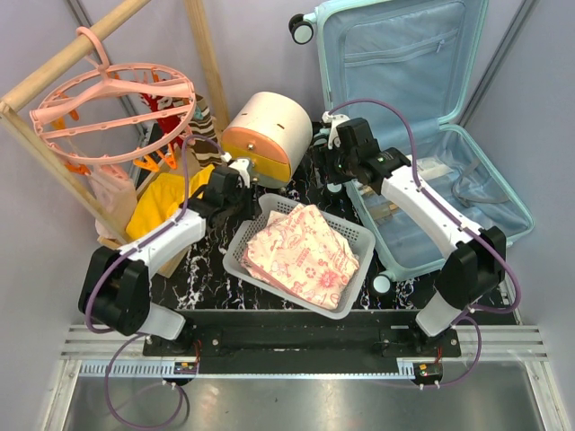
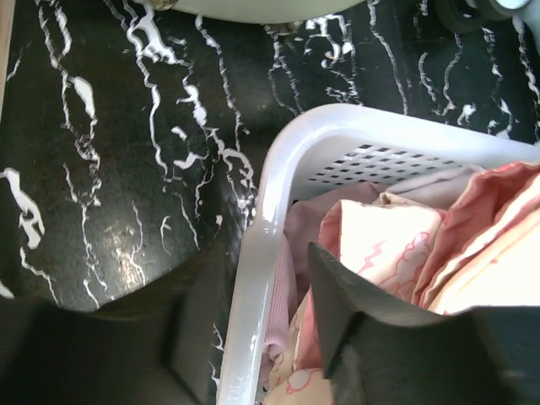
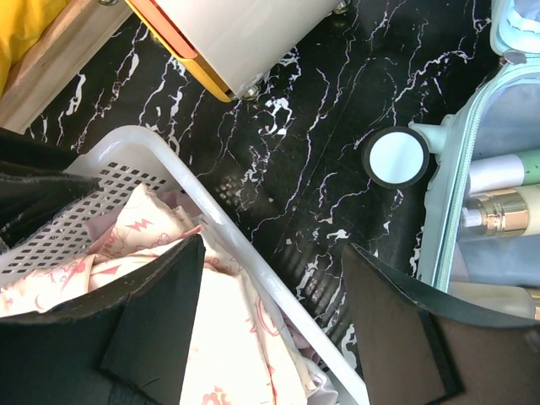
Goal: Open, take out, and arrange the luggage
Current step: Adjust the bin at the center of the board, then adjust the storage box at the center of the board, then open the drawer in the storage box.
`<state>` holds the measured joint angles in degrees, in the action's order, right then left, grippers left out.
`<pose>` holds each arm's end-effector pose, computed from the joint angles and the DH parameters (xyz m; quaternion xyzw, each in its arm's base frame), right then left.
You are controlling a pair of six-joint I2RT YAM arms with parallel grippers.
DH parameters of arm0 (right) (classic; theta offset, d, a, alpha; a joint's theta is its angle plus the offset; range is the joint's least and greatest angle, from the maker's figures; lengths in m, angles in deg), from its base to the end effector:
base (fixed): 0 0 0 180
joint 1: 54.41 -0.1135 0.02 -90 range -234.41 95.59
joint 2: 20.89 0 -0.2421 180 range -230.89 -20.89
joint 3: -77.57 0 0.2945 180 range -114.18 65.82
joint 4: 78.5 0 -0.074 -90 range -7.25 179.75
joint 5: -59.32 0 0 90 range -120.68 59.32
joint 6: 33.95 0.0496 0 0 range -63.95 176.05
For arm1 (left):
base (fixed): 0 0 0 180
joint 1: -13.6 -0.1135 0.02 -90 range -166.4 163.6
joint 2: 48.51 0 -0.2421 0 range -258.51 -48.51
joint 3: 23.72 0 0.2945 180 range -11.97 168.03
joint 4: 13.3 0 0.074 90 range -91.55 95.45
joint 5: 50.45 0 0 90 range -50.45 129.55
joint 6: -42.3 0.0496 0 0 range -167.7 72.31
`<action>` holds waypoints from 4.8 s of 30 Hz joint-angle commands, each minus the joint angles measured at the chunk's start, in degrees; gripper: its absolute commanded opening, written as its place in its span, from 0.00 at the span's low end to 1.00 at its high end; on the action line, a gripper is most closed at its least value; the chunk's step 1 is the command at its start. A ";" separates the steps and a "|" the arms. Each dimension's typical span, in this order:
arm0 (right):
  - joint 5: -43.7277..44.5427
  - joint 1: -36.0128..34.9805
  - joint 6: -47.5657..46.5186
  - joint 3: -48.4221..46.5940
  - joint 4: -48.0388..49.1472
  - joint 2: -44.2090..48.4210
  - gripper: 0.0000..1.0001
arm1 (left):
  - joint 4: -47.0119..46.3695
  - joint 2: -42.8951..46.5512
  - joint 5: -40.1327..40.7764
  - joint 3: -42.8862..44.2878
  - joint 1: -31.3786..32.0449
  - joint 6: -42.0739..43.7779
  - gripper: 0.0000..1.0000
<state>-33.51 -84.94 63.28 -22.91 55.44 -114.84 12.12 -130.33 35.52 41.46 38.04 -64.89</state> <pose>0.3644 0.2178 0.3099 -0.1929 0.8835 0.1590 0.3960 0.3257 -0.1519 0.1861 0.0720 0.9105 -0.1743 0.3681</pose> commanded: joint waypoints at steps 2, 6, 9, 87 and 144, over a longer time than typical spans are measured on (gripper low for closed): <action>-2.88 0.46 -0.81 -2.76 1.34 -1.14 0.75 | -2.42 3.16 -3.97 -2.71 0.07 2.34 0.29; -3.85 0.46 -0.81 -4.35 1.17 -3.08 0.74 | -1.10 6.75 0.77 -6.58 -0.19 0.76 0.17; -4.81 0.38 -1.33 -5.57 0.73 -4.39 0.74 | -0.75 9.56 1.83 -8.95 -0.28 -0.03 0.15; -4.11 5.47 3.15 -13.58 -3.05 0.78 0.75 | 2.06 -17.40 12.03 38.49 -1.33 8.04 0.69; -4.20 26.82 33.10 0.38 -3.40 -0.62 0.77 | 0.92 3.15 12.03 21.29 1.48 4.80 0.79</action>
<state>-37.80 -60.83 88.67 -25.60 51.73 -114.78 15.66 -133.15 47.39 63.86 39.42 -60.60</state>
